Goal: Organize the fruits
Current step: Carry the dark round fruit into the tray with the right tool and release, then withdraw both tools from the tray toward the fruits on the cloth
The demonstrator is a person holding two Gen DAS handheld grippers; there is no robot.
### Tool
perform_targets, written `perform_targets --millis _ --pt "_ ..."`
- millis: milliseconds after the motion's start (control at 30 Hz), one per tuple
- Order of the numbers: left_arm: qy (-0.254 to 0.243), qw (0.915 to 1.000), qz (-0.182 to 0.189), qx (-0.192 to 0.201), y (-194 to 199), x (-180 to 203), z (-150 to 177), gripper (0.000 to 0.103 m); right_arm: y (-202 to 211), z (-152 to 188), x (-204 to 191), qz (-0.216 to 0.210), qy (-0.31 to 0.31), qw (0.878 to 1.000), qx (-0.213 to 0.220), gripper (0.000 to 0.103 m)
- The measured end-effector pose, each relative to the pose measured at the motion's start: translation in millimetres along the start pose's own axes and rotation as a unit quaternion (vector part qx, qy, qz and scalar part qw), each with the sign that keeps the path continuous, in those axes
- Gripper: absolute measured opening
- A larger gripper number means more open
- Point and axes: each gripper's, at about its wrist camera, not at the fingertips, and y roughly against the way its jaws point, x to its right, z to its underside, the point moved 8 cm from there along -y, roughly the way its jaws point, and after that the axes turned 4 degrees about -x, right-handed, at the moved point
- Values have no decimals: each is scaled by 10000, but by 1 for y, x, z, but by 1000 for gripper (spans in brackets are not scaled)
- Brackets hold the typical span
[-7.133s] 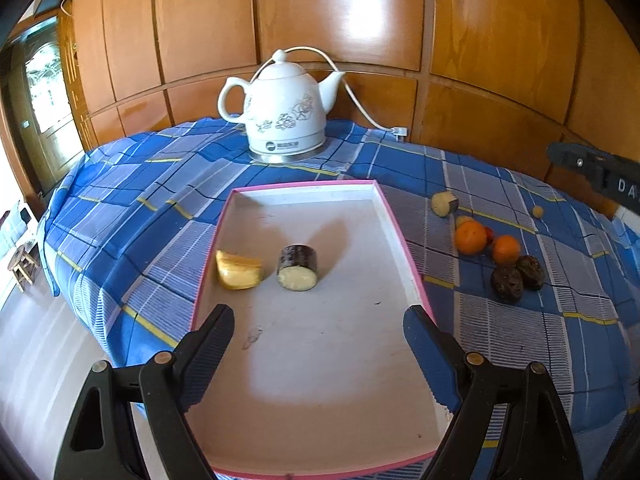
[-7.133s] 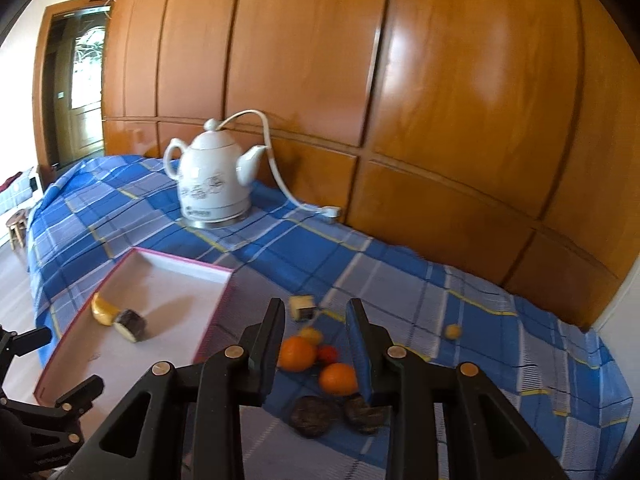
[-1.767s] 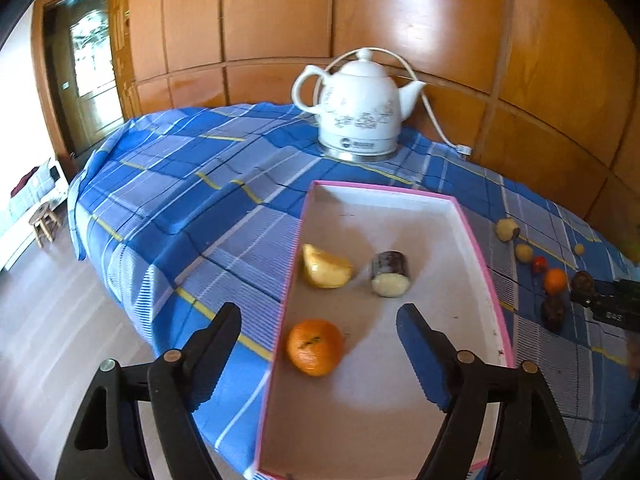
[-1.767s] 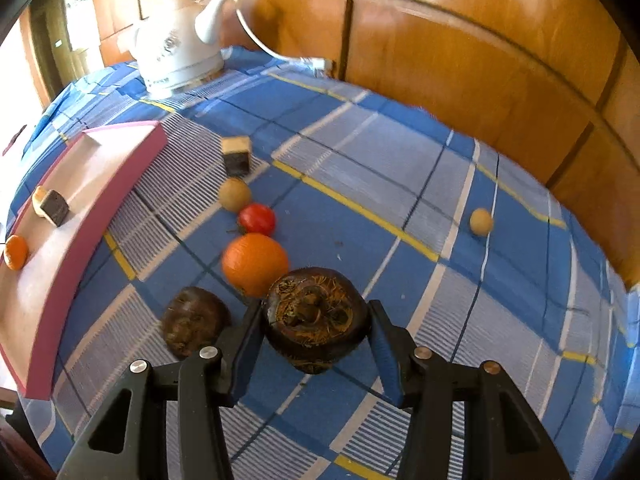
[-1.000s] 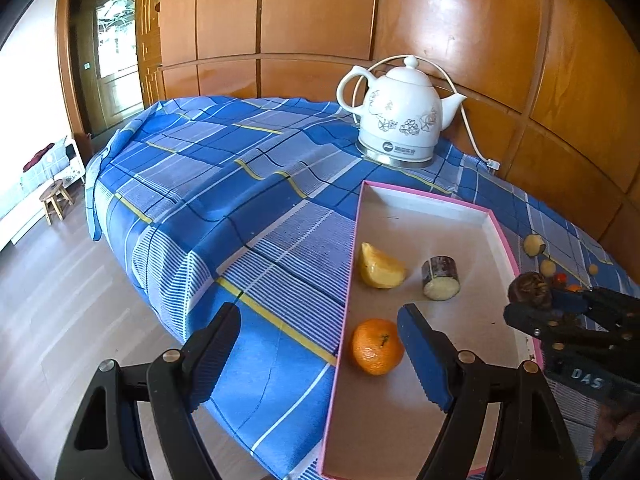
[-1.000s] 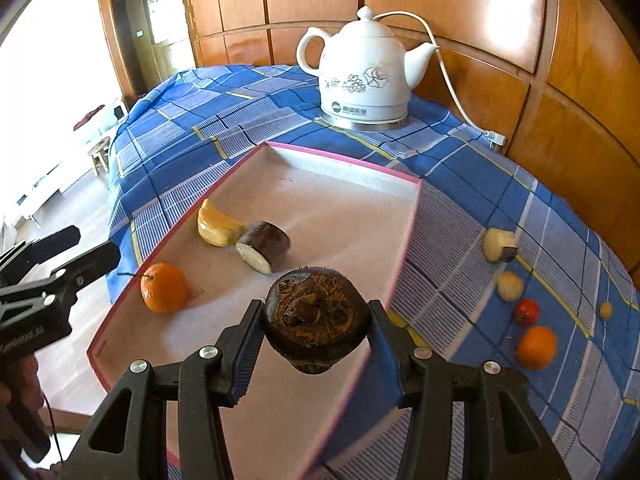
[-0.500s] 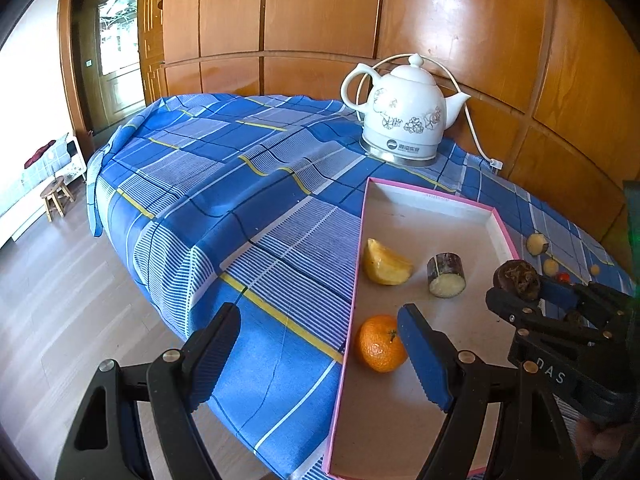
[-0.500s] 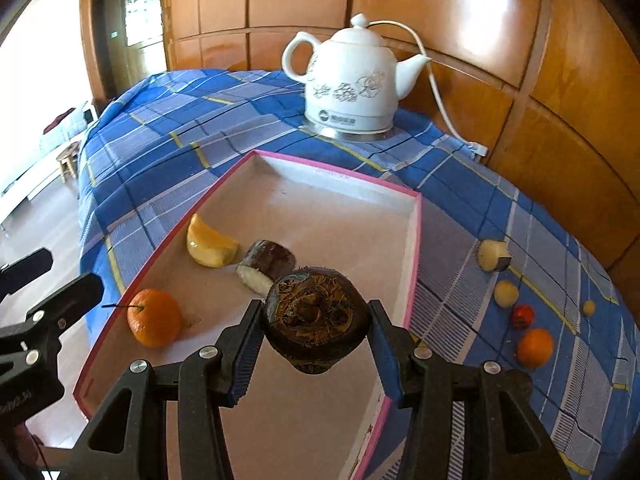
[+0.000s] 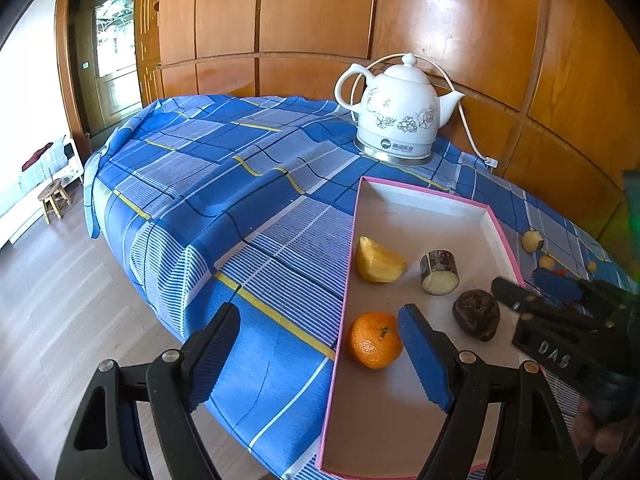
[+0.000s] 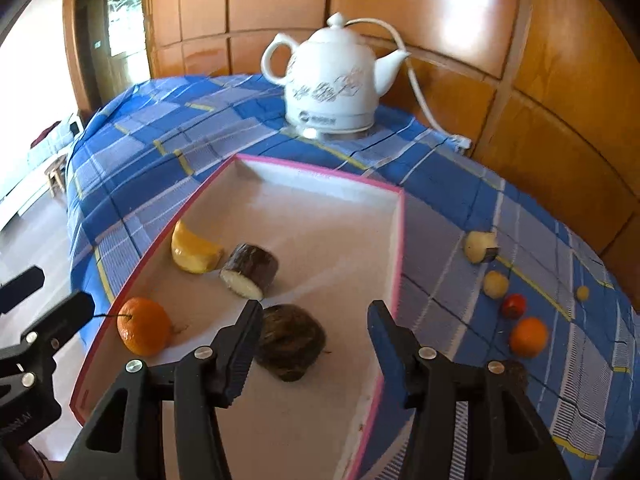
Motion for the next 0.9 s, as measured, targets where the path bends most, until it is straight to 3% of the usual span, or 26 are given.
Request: perform_targets --millis 367,900 --pt "-202 9998 78 1 4 16 4 82 25 -7 29 222 -417 9983 336 55" --pt "-291 9995 65 58 6 23 3 82 39 -12 22 230 -281 9976 586 55"
